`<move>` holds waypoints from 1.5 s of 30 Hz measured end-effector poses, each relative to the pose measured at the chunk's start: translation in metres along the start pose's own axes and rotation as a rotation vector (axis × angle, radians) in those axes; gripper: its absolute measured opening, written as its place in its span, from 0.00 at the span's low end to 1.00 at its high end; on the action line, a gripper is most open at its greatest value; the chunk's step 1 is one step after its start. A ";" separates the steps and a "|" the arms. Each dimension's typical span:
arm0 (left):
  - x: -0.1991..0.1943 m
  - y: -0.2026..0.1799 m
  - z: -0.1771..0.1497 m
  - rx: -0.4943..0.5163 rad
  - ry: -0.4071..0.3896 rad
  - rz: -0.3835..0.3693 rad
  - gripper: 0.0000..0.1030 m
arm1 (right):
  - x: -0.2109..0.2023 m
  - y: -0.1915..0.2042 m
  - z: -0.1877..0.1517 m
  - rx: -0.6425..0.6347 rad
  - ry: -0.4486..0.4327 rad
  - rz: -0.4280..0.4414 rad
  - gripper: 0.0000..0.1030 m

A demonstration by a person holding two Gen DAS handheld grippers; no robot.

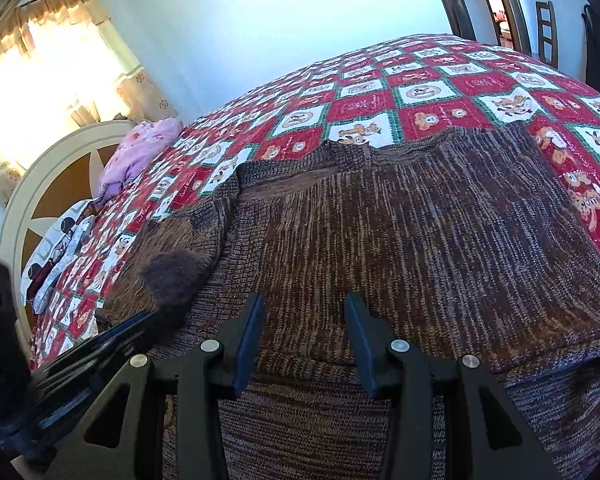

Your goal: Fold small clothes

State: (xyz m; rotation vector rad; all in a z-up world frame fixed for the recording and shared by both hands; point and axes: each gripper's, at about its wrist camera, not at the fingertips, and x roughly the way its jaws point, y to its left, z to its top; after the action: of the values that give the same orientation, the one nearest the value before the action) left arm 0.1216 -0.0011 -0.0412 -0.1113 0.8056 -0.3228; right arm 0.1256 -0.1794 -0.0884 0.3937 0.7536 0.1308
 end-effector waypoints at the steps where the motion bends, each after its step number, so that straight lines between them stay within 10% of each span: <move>1: -0.009 0.004 -0.005 -0.003 -0.029 0.024 0.74 | 0.000 0.000 0.000 -0.001 0.000 -0.001 0.43; 7: -0.017 0.062 -0.033 -0.163 -0.050 0.153 0.82 | 0.003 0.006 0.002 -0.033 0.021 -0.043 0.43; 11: -0.020 0.078 -0.040 -0.261 -0.100 0.019 0.90 | -0.001 0.026 0.009 -0.097 0.024 -0.085 0.43; 19: -0.017 0.060 -0.039 -0.185 -0.073 0.060 1.00 | 0.023 0.062 0.040 -0.115 0.038 -0.042 0.60; 28: -0.019 0.067 -0.043 -0.202 -0.089 0.029 1.00 | 0.035 0.063 0.016 -0.192 0.082 -0.125 0.10; 33: -0.019 0.067 -0.043 -0.202 -0.088 0.029 1.00 | 0.018 0.053 0.010 -0.135 0.095 -0.083 0.10; 40: -0.020 0.067 -0.043 -0.201 -0.089 0.027 1.00 | 0.019 0.056 0.001 -0.077 0.109 -0.036 0.17; 45: -0.020 0.067 -0.043 -0.202 -0.090 0.026 1.00 | -0.003 0.049 0.003 0.033 0.036 0.013 0.57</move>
State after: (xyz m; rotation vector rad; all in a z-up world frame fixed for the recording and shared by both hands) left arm 0.0936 0.0700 -0.0723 -0.3022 0.7479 -0.2098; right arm 0.1268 -0.1359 -0.0650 0.4289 0.7902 0.1378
